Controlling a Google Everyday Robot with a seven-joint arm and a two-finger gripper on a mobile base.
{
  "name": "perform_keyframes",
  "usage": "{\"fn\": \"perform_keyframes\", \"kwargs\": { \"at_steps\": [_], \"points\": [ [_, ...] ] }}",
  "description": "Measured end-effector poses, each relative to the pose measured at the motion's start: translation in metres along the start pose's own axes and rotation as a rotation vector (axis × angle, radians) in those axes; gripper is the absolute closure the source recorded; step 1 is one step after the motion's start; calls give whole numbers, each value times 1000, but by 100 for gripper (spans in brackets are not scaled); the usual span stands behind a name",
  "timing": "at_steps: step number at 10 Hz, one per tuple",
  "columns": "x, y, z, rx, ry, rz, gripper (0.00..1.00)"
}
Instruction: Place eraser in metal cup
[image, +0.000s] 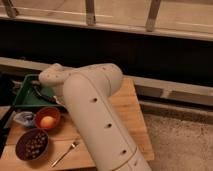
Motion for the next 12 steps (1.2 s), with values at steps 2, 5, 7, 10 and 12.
{"fn": "perform_keyframes", "kwargs": {
  "at_steps": [2, 5, 7, 10, 12],
  "points": [
    [19, -20, -39, 23, -82, 58, 100],
    [54, -59, -106, 53, -226, 168, 100],
    [70, -84, -133, 80, -296, 238, 100],
    [93, -115, -135, 104, -308, 319, 100],
    [104, -130, -116, 103, -300, 364, 100]
  ]
}}
